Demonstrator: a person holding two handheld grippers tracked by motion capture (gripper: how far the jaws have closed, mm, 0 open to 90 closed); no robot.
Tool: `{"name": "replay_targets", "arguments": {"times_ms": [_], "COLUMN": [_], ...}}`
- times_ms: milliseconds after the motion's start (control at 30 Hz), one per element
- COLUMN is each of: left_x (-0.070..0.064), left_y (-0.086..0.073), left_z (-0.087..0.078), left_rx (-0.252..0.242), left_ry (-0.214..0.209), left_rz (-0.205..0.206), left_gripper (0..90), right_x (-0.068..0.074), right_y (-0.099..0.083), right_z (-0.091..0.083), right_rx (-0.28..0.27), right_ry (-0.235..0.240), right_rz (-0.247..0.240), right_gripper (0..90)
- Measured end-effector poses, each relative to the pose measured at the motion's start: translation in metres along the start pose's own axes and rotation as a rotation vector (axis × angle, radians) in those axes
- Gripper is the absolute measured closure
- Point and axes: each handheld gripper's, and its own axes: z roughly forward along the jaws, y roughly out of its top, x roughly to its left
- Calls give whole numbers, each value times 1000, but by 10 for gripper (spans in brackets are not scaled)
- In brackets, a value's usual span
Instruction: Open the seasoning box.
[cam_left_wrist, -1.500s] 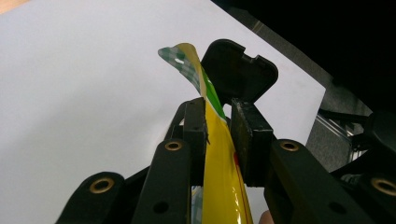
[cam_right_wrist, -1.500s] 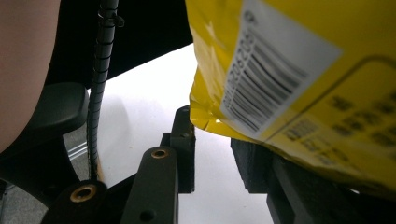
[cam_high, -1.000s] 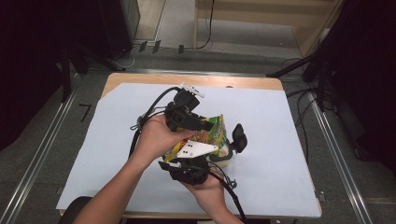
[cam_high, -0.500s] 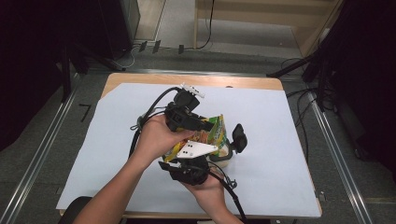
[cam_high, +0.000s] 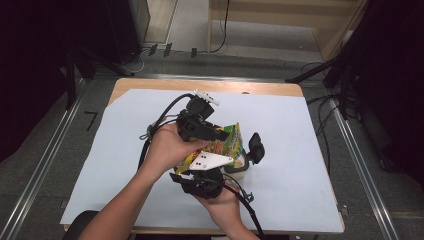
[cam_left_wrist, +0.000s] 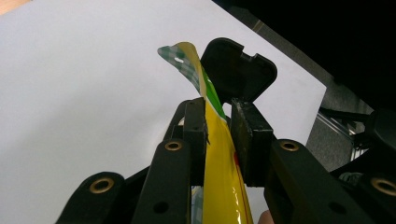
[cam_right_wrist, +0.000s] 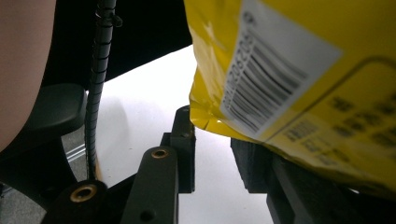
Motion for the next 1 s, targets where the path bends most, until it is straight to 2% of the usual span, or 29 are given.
{"name": "replay_targets", "arguments": {"times_ms": [733, 1000], "left_x": [-3, -4], "left_y": [1, 1], "left_z": [-2, 1], "left_rx": [-12, -3], "left_ry": [2, 7], "left_rz": [13, 19], "left_gripper": [766, 766], "right_x": [0, 0], "right_y": [0, -2], "right_z": [-1, 0], "right_rx": [-4, -11], "right_ry": [-3, -1], "right_rz": [-14, 2], "right_gripper": [731, 736]}}
